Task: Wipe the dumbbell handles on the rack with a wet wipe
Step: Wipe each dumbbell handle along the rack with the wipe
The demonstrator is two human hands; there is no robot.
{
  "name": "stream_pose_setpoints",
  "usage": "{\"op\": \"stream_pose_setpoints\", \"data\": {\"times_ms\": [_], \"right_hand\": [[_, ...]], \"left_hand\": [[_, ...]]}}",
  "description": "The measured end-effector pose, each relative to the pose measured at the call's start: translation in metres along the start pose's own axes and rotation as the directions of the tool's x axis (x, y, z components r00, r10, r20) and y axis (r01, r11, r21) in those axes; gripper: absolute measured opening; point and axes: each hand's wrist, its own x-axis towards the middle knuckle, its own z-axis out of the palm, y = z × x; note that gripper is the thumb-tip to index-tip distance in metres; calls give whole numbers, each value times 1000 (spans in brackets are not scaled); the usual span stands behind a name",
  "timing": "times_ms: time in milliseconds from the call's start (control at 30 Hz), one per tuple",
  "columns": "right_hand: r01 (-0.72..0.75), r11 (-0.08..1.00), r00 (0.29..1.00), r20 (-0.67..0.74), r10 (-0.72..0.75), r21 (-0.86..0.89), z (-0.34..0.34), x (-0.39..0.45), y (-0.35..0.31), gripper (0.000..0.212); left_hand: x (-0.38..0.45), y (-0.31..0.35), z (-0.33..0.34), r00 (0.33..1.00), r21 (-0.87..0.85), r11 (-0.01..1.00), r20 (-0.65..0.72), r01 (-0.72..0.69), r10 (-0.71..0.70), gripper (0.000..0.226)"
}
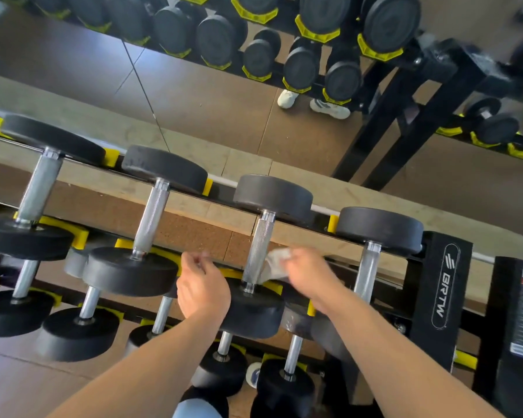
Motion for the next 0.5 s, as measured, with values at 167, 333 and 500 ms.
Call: {"op": "stream_pose_setpoints", "data": {"times_ms": [167, 333, 500], "right_hand": [[-38, 903, 976, -177, 125, 428, 11, 25, -28, 11], [112, 942, 983, -106, -153, -318, 39, -9, -12, 26], [322, 821, 934, 301, -194, -471, 14, -24, 6, 24]], "left_hand": [[1, 0, 1, 1000, -4, 1000, -12, 2, -2, 17], [2, -1, 2, 1000, 1, 1000, -7, 9, -9, 14], [2, 0, 1, 1000, 2, 1000, -4, 1, -1, 10]]}}
